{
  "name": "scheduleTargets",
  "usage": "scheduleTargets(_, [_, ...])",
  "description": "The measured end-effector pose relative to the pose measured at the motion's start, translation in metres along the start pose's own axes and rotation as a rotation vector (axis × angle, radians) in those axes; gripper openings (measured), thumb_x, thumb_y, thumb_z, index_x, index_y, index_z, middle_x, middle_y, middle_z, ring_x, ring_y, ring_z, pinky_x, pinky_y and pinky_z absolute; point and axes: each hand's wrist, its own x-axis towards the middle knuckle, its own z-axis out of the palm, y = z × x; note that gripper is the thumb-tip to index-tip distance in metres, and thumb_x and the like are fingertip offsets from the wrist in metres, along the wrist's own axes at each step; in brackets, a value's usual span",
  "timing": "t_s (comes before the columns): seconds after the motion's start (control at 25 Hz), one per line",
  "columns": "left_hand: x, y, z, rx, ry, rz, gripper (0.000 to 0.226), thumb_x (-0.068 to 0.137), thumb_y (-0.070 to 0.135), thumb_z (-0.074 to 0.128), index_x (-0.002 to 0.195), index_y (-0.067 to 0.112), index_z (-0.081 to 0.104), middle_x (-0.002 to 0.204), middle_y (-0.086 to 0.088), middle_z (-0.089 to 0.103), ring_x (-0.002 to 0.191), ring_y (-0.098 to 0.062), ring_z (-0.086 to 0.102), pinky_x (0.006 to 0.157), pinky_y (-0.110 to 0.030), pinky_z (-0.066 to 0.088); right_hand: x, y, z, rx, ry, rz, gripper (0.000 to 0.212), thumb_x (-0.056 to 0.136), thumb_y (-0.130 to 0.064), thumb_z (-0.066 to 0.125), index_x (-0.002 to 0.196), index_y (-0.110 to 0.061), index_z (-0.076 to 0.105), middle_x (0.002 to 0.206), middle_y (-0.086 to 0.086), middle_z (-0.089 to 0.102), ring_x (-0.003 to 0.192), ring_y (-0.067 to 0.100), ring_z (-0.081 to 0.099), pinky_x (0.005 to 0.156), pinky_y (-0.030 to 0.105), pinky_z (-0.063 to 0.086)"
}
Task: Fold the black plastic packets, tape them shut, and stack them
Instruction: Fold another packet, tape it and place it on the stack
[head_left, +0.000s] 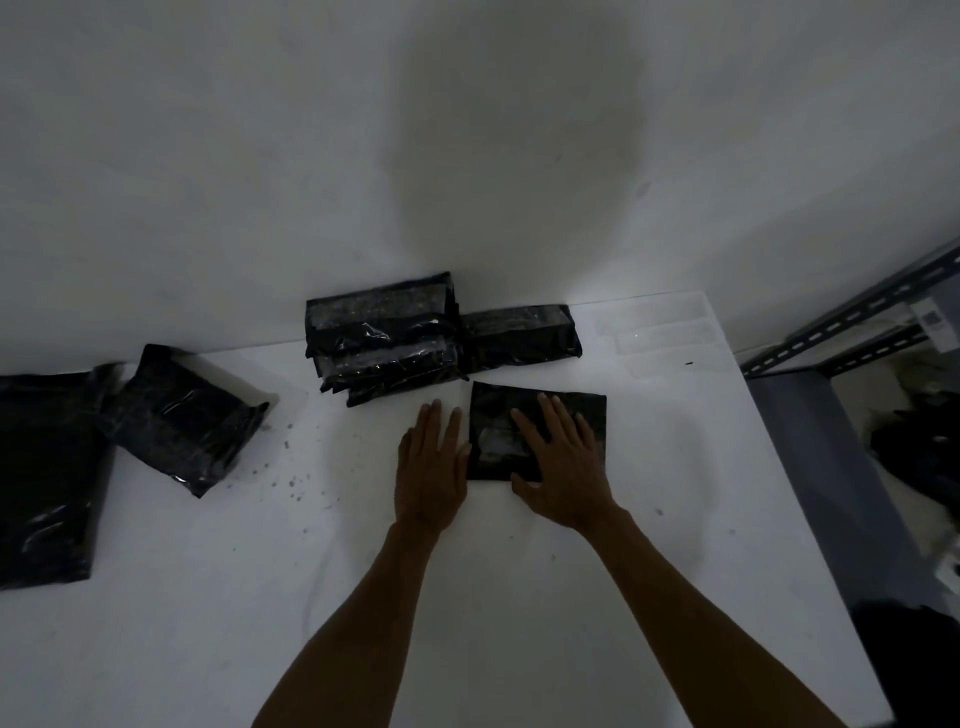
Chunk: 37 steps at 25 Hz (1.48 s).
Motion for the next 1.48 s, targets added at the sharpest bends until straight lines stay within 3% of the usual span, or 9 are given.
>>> scheduleTargets(0.36, [0.000, -0.002, 0.001, 0.053, -0.009, -0.053, 0.055, 0.104, 0.041, 0.032, 0.155, 0.023, 0.023, 0.164, -0.006, 0.013, 0.152, -0.019, 0.005, 0.121, -0.042, 0.018, 0.012, 0.020, -0.009, -0.021, -0.120, -0.051, 0.093, 0.071, -0.060, 0.058, 0.151, -0.034, 0.020, 0.164, 0.007, 0.003, 0.151, 0.027, -0.004, 0.120, 0.058, 0.012])
scheduleTargets(0.48, [0.000, -0.001, -0.001, 0.064, -0.012, -0.059, 0.055, 0.103, 0.042, 0.034, 0.155, 0.023, 0.025, 0.164, -0.006, 0.014, 0.152, -0.019, 0.006, 0.121, -0.042, 0.019, 0.017, 0.019, -0.012, -0.074, -0.113, -0.069, 0.099, 0.074, -0.069, 0.053, 0.156, -0.030, 0.013, 0.165, 0.007, -0.005, 0.151, 0.027, -0.009, 0.119, 0.060, 0.003])
scheduleTargets(0.56, [0.000, -0.002, -0.001, 0.064, -0.026, -0.066, 0.056, 0.103, 0.042, 0.033, 0.155, 0.024, 0.024, 0.164, -0.005, 0.013, 0.152, -0.018, 0.004, 0.121, -0.042, 0.019, 0.013, 0.014, -0.009, -0.100, -0.039, -0.103, 0.094, 0.084, -0.067, 0.046, 0.158, -0.024, 0.007, 0.165, 0.007, -0.006, 0.152, 0.026, -0.010, 0.119, 0.058, -0.001])
scheduleTargets(0.68, [0.002, -0.002, -0.001, 0.061, -0.028, -0.070, 0.056, 0.103, 0.042, 0.034, 0.155, 0.024, 0.024, 0.164, -0.005, 0.013, 0.152, -0.018, 0.005, 0.121, -0.042, 0.019, 0.001, 0.006, 0.005, -0.117, 0.000, -0.145, 0.075, 0.098, -0.055, 0.035, 0.158, -0.020, 0.008, 0.165, 0.007, -0.004, 0.152, 0.025, -0.005, 0.119, 0.061, 0.006])
scheduleTargets(0.92, [0.002, -0.003, -0.002, 0.060, -0.036, -0.069, 0.056, 0.103, 0.043, 0.033, 0.155, 0.023, 0.024, 0.164, -0.005, 0.013, 0.152, -0.018, 0.005, 0.121, -0.042, 0.020, 0.000, 0.003, 0.007, -0.160, -0.056, -0.102, 0.066, 0.102, -0.051, 0.026, 0.158, -0.020, 0.011, 0.165, 0.007, 0.000, 0.152, 0.026, -0.001, 0.116, 0.064, 0.013])
scheduleTargets(1.12, [0.001, -0.001, -0.004, 0.049, -0.030, -0.069, 0.056, 0.103, 0.042, 0.034, 0.155, 0.023, 0.025, 0.163, -0.006, 0.015, 0.151, -0.019, 0.007, 0.121, -0.043, 0.021, -0.001, 0.000, 0.004, -0.137, -0.066, -0.057, 0.075, 0.099, -0.063, 0.022, 0.158, -0.019, 0.007, 0.165, 0.005, -0.003, 0.152, 0.024, -0.005, 0.116, 0.065, 0.010])
scheduleTargets(1.28, [0.001, -0.003, -0.003, 0.055, -0.040, -0.070, 0.056, 0.103, 0.044, 0.032, 0.155, 0.024, 0.024, 0.164, -0.004, 0.012, 0.152, -0.018, 0.004, 0.121, -0.042, 0.020, 0.013, 0.017, -0.010, -0.093, -0.112, -0.093, 0.109, 0.079, -0.088, 0.034, 0.158, -0.021, -0.002, 0.165, 0.005, -0.009, 0.151, 0.023, -0.012, 0.119, 0.062, -0.002])
scheduleTargets(1.4, [0.001, -0.002, -0.003, 0.046, -0.040, -0.077, 0.056, 0.103, 0.044, 0.031, 0.155, 0.024, 0.024, 0.164, -0.004, 0.012, 0.152, -0.018, 0.004, 0.121, -0.042, 0.020, 0.026, 0.035, -0.019, -0.105, -0.192, -0.135, 0.116, 0.069, -0.090, 0.045, 0.157, -0.031, -0.002, 0.165, 0.004, -0.008, 0.151, 0.024, -0.011, 0.117, 0.064, 0.007])
scheduleTargets(1.48, [0.001, -0.002, -0.003, 0.057, -0.044, -0.077, 0.056, 0.103, 0.044, 0.031, 0.155, 0.025, 0.023, 0.164, -0.004, 0.011, 0.152, -0.017, 0.003, 0.122, -0.041, 0.018, 0.026, 0.035, -0.023, -0.055, -0.114, -0.132, 0.110, 0.073, -0.085, 0.049, 0.157, -0.029, 0.007, 0.165, 0.006, -0.004, 0.152, 0.025, -0.008, 0.120, 0.060, 0.005])
